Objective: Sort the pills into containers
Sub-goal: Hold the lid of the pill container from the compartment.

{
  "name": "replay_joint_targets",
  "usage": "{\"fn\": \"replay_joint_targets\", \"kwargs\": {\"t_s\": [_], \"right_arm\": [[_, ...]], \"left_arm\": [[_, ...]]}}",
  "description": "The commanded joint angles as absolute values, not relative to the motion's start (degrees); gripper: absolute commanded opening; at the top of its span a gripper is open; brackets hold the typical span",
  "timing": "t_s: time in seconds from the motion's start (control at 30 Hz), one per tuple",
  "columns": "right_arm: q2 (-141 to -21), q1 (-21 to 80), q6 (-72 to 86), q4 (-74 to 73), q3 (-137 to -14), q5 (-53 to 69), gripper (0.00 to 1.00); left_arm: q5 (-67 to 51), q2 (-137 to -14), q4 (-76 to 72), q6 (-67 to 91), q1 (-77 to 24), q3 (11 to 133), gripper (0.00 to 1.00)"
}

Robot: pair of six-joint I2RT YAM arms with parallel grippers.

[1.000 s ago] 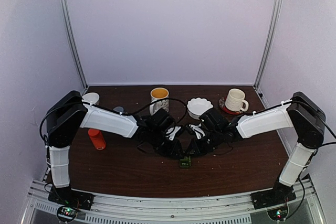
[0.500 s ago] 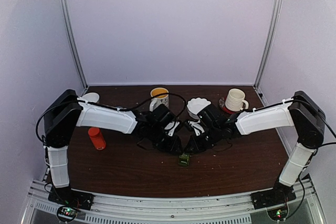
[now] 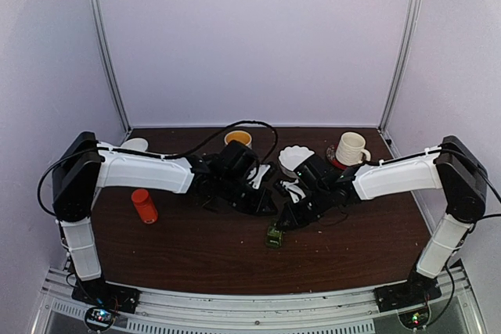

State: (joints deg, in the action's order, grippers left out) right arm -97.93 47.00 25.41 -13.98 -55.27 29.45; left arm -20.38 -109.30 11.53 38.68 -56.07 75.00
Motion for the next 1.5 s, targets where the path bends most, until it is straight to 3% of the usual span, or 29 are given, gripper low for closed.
{"fn": "replay_joint_targets", "kwargs": {"t_s": [0.0, 1.07, 1.47], "right_arm": [[-96.72, 47.29, 25.04, -14.41, -55.57, 28.04, 0.0], [-99.32, 47.46, 25.54, -11.96, -53.94, 30.17, 0.0], [-95.66, 47.46, 24.5, -15.26, -56.46, 26.9, 0.0]], "left_arm": [[-23.56, -110.81, 7.38, 39.63, -55.95, 73.81, 0.0], [-22.83, -117.44, 4.54, 39.99, -56.15, 68.62, 0.0], [-22.25, -112.89, 8.93, 37.5, -56.1, 72.98, 0.0]]}}
